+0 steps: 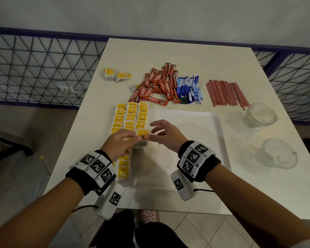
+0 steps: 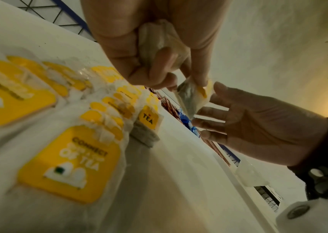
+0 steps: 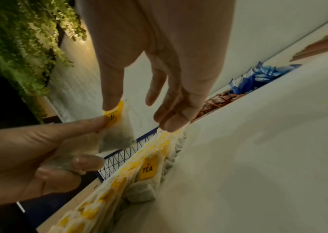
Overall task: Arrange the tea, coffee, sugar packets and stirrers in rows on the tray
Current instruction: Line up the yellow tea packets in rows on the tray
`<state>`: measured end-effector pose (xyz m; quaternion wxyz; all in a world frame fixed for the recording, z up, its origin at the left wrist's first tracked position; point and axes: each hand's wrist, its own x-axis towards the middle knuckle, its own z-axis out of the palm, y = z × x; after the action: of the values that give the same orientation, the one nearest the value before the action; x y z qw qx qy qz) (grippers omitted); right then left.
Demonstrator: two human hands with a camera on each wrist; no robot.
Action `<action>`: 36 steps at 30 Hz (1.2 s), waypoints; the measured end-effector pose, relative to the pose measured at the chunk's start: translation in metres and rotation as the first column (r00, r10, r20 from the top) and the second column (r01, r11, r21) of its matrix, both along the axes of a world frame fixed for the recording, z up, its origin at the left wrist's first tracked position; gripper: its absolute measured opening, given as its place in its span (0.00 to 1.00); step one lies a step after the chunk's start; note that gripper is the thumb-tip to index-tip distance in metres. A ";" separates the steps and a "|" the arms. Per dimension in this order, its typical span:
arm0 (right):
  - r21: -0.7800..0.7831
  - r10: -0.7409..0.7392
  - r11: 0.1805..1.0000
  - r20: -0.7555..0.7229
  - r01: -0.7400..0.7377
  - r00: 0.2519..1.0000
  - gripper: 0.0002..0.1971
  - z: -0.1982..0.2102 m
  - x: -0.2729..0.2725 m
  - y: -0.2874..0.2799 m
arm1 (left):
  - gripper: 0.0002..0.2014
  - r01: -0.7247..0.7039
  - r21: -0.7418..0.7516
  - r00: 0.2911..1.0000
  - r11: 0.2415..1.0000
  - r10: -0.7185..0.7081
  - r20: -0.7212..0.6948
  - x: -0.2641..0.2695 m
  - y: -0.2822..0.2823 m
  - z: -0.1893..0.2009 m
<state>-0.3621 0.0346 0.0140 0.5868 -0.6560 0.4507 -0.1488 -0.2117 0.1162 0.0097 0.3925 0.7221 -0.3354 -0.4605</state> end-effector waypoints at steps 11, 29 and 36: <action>-0.199 0.061 0.977 -0.063 -0.072 0.996 0.12 0.002 0.007 0.005 | 0.07 0.046 0.072 0.999 0.996 -0.048 0.026 0.008 0.004 -0.001; 0.049 0.233 0.971 -0.386 -0.233 0.893 0.02 -0.021 0.022 0.028 | 0.06 0.081 0.152 0.968 0.985 -0.041 -0.249 0.042 0.018 0.007; -0.034 0.152 0.982 -0.428 -0.183 0.891 0.04 -0.020 0.035 0.017 | 0.13 0.129 0.176 0.947 0.976 -0.069 -0.315 0.047 0.026 0.007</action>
<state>-0.3272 0.0517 -0.0059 0.4613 -0.7300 0.5033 0.0318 -0.1649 0.1424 0.0168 0.3436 0.6589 -0.2598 -0.6168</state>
